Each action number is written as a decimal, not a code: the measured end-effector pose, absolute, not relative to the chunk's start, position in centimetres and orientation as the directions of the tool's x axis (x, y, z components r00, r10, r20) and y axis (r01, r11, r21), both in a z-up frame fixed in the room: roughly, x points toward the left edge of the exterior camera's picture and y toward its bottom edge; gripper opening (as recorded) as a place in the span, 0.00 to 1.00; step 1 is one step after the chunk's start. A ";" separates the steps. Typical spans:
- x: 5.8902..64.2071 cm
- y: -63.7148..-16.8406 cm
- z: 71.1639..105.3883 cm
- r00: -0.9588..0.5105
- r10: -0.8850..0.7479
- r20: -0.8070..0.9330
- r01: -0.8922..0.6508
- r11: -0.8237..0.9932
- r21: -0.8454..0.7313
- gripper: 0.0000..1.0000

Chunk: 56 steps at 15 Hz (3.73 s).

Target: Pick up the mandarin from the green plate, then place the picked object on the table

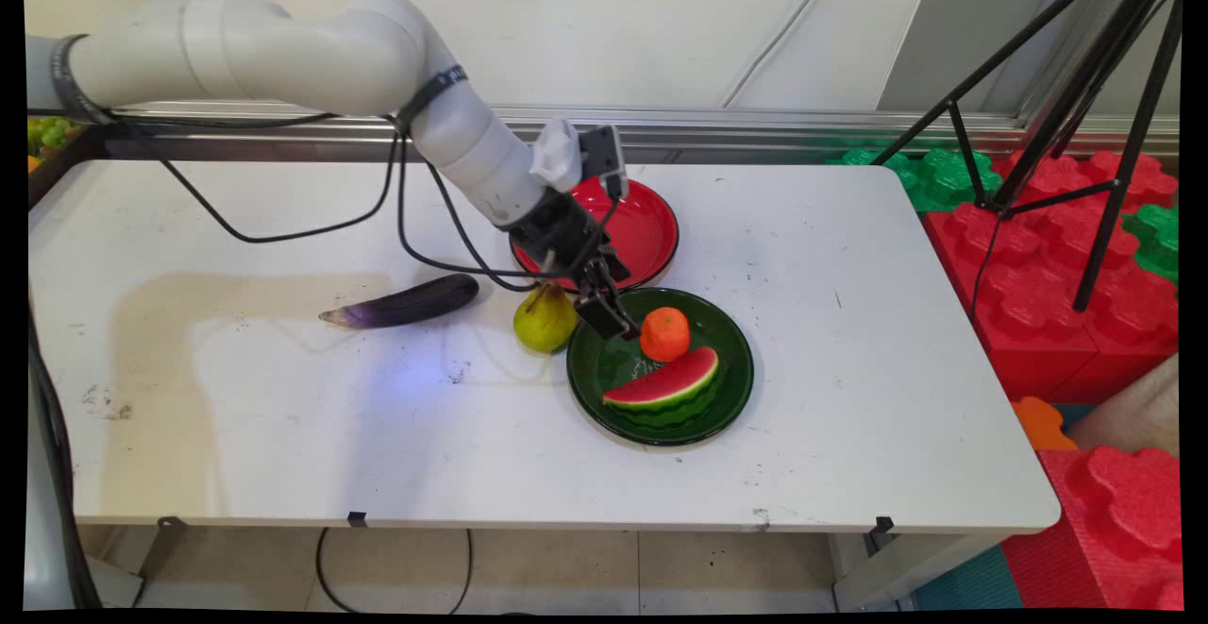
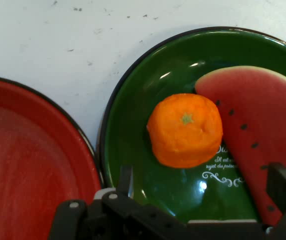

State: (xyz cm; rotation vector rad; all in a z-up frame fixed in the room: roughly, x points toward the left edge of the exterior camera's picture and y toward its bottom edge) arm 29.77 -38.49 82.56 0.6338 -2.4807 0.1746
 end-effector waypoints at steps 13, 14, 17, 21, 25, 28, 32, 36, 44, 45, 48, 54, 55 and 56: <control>26.9 -39.8 79.1 -0.727 -0.420 0.543 -0.483 0.875 0.029 1.00; 26.7 -39.9 79.0 -0.727 -0.420 0.543 -0.483 0.875 0.029 1.00; 26.4 -40.0 78.7 -0.724 -0.420 0.547 -0.486 0.873 0.027 1.00; 26.2 -40.2 78.5 -0.717 -0.423 0.553 -0.493 0.869 0.025 0.00; 26.0 -40.3 78.4 -0.711 -0.428 0.559 -0.500 0.865 0.026 0.00; 26.1 -40.2 78.6 -0.705 -0.432 0.562 -0.507 0.861 0.026 0.00; 26.6 -39.9 79.5 -0.694 -0.439 0.571 -0.519 0.854 0.025 0.00; 27.4 -39.5 81.3 -0.681 -0.439 0.587 -0.530 0.848 0.020 0.00; 30.6 -37.4 87.1 -0.670 -0.433 0.603 -0.543 0.840 -0.001 0.00; 31.1 -37.0 87.8 -0.673 -0.432 0.600 -0.543 0.840 -0.004 0.00; 32.6 -36.0 89.4 -0.683 -0.435 0.586 -0.542 0.840 -0.008 0.00; 35.1 -33.7 91.1 -0.706 -0.452 0.544 -0.540 0.842 -0.001 0.00; 35.7 -33.1 91.3 -0.713 -0.457 0.532 -0.539 0.842 0.001 0.00; 36.0 -32.8 91.4 -0.717 -0.459 0.524 -0.538 0.843 0.002 0.00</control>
